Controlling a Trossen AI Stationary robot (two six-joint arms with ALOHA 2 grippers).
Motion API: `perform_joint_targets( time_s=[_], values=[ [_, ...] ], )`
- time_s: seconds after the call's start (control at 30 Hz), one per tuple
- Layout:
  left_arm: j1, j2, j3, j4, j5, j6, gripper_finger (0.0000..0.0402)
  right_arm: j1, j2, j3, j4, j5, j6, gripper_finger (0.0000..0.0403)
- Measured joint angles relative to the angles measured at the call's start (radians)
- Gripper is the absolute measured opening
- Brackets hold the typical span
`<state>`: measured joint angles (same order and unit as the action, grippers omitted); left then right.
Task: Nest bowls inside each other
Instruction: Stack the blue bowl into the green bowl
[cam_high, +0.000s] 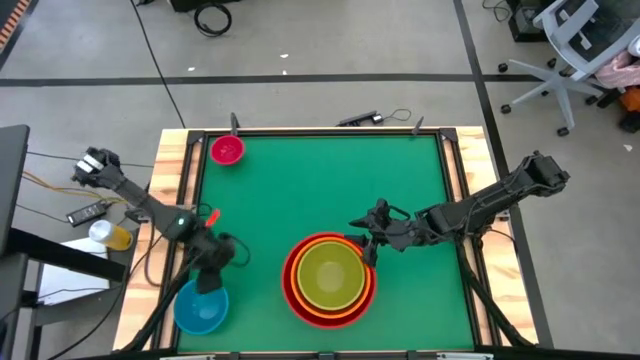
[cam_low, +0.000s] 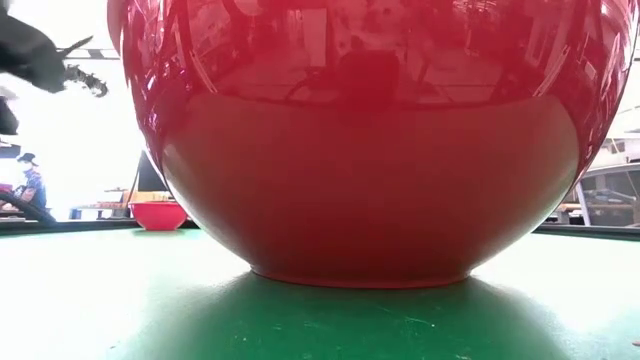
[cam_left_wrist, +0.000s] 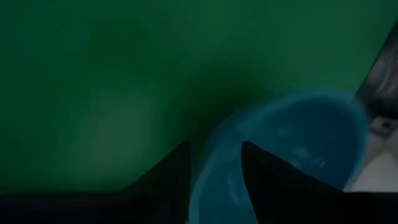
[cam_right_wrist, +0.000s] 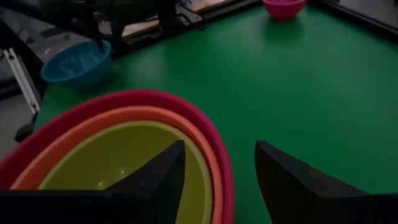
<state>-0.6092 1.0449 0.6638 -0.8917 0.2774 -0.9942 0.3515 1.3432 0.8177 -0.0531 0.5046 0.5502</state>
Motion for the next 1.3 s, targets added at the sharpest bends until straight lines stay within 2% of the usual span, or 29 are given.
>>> perform_joint_targets(
  time_s=[0.17, 0.37, 0.47, 0.53, 0.6, 0.73, 0.87, 1.03, 1.17, 1.3],
  values=[
    [-0.104, 0.017, -0.033, 0.021, -0.003, -0.116, 0.0141, -0.002, 0.013, 0.000, -0.004, -0.004, 0.013, 0.0197],
    [-0.135, 0.019, -0.096, 0.159, -0.026, -0.114, 0.0132, -0.002, 0.012, 0.000, -0.002, -0.005, 0.023, 0.0196],
    [-0.136, 0.040, -0.117, 0.170, -0.033, -0.078, 0.0092, -0.002, 0.012, 0.000, -0.009, -0.004, 0.023, 0.0195],
    [-0.129, 0.053, -0.115, 0.167, -0.033, -0.035, 0.0044, -0.002, 0.010, 0.000, -0.009, -0.004, 0.023, 0.0195],
    [-0.109, 0.055, -0.108, 0.176, -0.031, -0.014, 0.0015, -0.002, 0.002, 0.000, -0.009, -0.004, 0.023, 0.0195],
    [-0.070, 0.054, -0.061, 0.145, -0.093, 0.043, 0.0011, -0.002, -0.038, 0.000, -0.017, -0.023, 0.025, 0.0195],
    [-0.026, 0.054, 0.027, 0.150, -0.114, 0.174, 0.0009, 0.000, -0.099, 0.000, -0.020, -0.051, 0.025, 0.0194],
    [0.051, 0.052, 0.161, 0.174, -0.215, 0.404, 0.0009, 0.011, -0.180, 0.000, -0.070, -0.051, 0.006, 0.0194],
    [0.170, 0.071, 0.251, 0.236, -0.283, 0.555, 0.0011, -0.006, -0.254, 0.000, -0.088, -0.026, -0.035, 0.0194],
    [0.315, 0.135, 0.356, 0.260, -0.264, 0.643, 0.0011, -0.027, -0.320, 0.000, -0.133, -0.024, -0.038, 0.0194]
  ],
)
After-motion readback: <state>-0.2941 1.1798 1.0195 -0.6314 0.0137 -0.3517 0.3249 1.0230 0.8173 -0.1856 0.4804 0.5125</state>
